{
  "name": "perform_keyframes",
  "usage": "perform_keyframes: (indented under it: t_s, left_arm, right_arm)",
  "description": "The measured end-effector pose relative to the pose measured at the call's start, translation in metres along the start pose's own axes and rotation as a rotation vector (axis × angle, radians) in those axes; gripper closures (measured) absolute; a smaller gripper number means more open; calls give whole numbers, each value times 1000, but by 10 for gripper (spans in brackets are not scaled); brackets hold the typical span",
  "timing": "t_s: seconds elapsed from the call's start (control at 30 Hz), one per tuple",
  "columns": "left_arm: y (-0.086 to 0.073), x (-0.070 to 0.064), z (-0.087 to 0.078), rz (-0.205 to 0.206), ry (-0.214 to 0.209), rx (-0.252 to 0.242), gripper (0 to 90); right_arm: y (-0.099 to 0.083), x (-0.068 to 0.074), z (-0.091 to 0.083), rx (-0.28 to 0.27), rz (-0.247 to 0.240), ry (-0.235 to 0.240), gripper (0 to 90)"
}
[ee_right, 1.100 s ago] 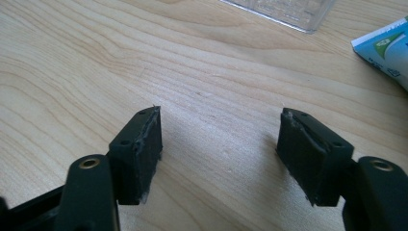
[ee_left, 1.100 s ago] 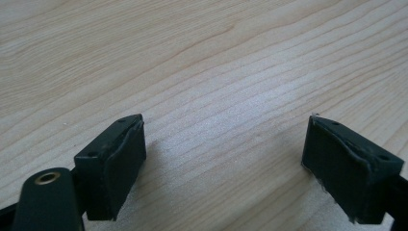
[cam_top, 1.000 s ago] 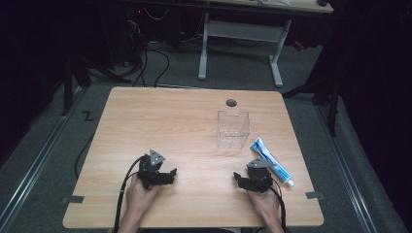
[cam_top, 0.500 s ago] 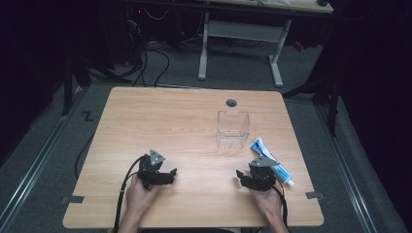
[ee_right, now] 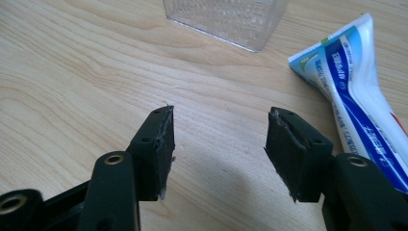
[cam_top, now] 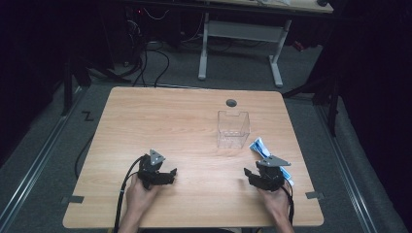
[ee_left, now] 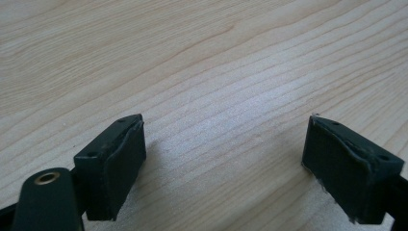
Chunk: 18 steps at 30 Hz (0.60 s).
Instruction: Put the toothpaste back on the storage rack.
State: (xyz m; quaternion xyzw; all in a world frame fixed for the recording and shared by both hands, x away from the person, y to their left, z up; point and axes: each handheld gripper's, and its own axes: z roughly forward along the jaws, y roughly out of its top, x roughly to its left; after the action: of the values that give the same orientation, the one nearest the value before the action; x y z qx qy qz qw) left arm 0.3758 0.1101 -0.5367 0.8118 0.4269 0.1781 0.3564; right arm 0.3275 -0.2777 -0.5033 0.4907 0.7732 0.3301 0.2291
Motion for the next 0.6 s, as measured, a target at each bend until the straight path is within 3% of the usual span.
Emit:
perform_keyframes:
  t_s: [0.6]
  left_arm:
    - [0, 0, 0, 0, -1, -1, 155]
  right_arm:
    - [0, -16, -11, -18, 25, -31, 461]
